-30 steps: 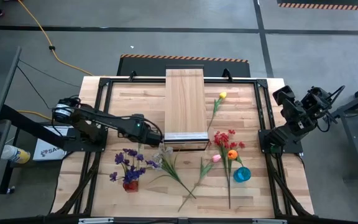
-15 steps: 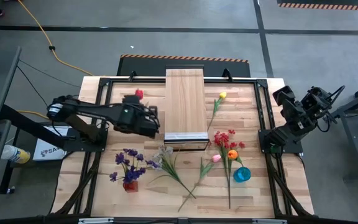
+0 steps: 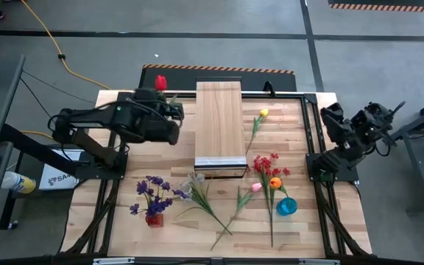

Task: Pick and place flowers into a vace then onto a shelf
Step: Put the red tulip into the blue vase

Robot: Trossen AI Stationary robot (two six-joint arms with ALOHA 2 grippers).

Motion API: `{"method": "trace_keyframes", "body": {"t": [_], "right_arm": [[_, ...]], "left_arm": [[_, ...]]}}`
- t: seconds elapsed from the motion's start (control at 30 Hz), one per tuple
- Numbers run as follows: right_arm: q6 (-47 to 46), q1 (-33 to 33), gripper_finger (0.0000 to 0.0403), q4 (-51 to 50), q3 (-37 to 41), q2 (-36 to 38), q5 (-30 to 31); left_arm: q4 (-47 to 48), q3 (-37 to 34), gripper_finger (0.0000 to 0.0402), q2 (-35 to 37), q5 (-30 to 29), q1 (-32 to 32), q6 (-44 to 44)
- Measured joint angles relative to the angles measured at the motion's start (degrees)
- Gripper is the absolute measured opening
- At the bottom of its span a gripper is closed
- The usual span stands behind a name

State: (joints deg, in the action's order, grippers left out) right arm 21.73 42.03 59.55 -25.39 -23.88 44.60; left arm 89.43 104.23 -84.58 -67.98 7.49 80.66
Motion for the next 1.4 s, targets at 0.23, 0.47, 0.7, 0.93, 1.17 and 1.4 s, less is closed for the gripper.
{"method": "trace_keyframes", "body": {"t": [0.23,0.47,0.7,0.93,1.17,1.4], "right_arm": [[-0.1,0.0,0.0146,-5.8,0.0,0.0,3.1],[-0.2,0.0,0.0143,-10.7,0.0,0.0,4.8],[-2.2,0.0,0.0145,-14.6,0.0,0.0,5.0],[-3.4,0.0,0.0175,-14.8,0.0,0.0,5.5],[-7.8,0.0,0.0209,-17.8,0.0,-0.2,7.4],[-9.8,0.0,0.0225,-18.7,-0.3,-0.2,4.1]], "left_arm": [[-10.4,8.9,0.0035,0.0,-1.4,0.0,-16.7],[-37.1,11.0,0.0035,0.1,1.7,0.0,-43.3],[-58.2,11.0,0.0035,-1.1,9.7,0.0,-60.5],[-68.2,11.2,0.0035,-4.7,18.5,0.0,-64.1],[-75.6,10.9,0.0035,-8.0,24.8,0.0,-67.3],[-81.2,10.9,0.0035,-10.2,28.5,0.0,-68.4]]}}
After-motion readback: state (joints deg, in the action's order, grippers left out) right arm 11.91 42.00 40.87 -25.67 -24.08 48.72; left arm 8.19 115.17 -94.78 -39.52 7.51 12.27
